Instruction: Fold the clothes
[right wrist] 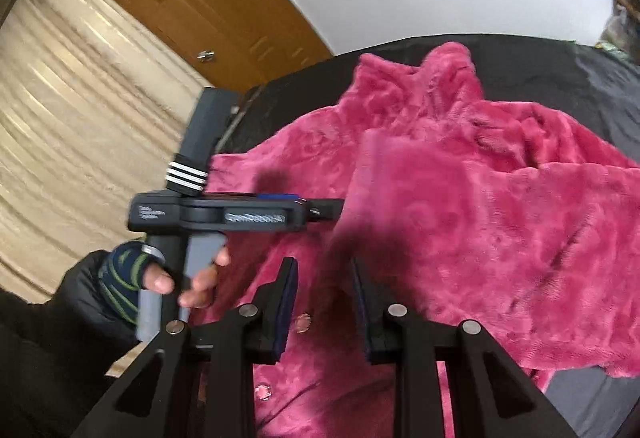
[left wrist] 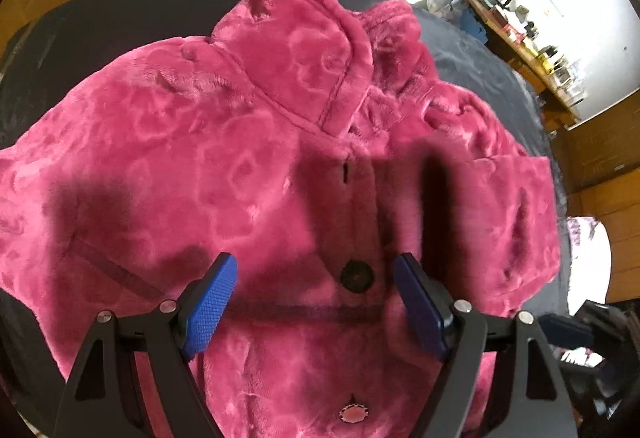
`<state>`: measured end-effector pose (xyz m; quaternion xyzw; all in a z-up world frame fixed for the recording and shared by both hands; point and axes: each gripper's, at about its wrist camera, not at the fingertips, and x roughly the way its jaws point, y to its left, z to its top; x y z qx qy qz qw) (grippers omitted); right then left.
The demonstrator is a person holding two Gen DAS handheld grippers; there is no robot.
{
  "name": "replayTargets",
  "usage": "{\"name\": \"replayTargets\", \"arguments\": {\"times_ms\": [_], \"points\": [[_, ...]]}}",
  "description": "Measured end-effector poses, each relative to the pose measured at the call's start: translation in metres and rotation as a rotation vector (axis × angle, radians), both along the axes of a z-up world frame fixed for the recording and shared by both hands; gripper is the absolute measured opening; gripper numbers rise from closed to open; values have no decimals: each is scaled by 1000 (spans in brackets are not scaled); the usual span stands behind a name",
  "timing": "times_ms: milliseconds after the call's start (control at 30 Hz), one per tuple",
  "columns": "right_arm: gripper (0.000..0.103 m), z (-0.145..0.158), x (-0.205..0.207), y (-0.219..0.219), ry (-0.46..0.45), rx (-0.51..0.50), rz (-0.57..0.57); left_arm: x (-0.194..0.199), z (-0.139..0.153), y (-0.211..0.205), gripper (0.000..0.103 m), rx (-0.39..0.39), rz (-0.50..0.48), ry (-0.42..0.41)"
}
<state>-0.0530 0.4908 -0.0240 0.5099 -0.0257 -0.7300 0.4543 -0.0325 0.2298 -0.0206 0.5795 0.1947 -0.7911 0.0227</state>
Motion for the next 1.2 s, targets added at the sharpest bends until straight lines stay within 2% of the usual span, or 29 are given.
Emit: {"name": "replayTargets", "arguments": {"times_ms": [133, 233, 367, 467, 633, 767, 967, 1000, 1033, 1067, 1133, 1167, 1200], "points": [[28, -26, -21, 10, 27, 175, -151, 0, -1, -5, 84, 58, -3, 23], [28, -44, -31, 19, 39, 272, -206, -1, -1, -9, 84, 102, -5, 35], [28, -60, -37, 31, 9, 304, -233, -2, 3, -11, 84, 181, -22, 80], [28, -65, -34, 32, 25, 322, -229, -4, 6, -8, 84, 273, -38, 113], [28, -67, -34, 34, 31, 324, -231, -12, 5, -2, 84, 374, -78, 116], [28, -65, -33, 38, 28, 318, -233, -21, -5, 14, 84, 345, -123, 82], [28, -59, -29, 42, 52, 328, -240, -30, -18, 28, 84, 295, -140, 48], [28, -56, -27, 43, 57, 330, -241, -30, -18, 30, 80, 280, -148, 52], [28, -55, -25, 45, 62, 331, -244, -29, -16, 32, 67, 251, -160, 55], [28, -53, -24, 47, 67, 330, -249, -28, -15, 34, 58, 209, -178, 53], [28, -48, -21, 52, 75, 328, -259, -28, -13, 36, 25, 141, -204, 45], [28, -46, -21, 53, 80, 328, -265, -27, -12, 35, 17, 136, -209, 45], [28, -44, -20, 54, 86, 328, -270, -27, -10, 34, 14, 148, -209, 48]]}}
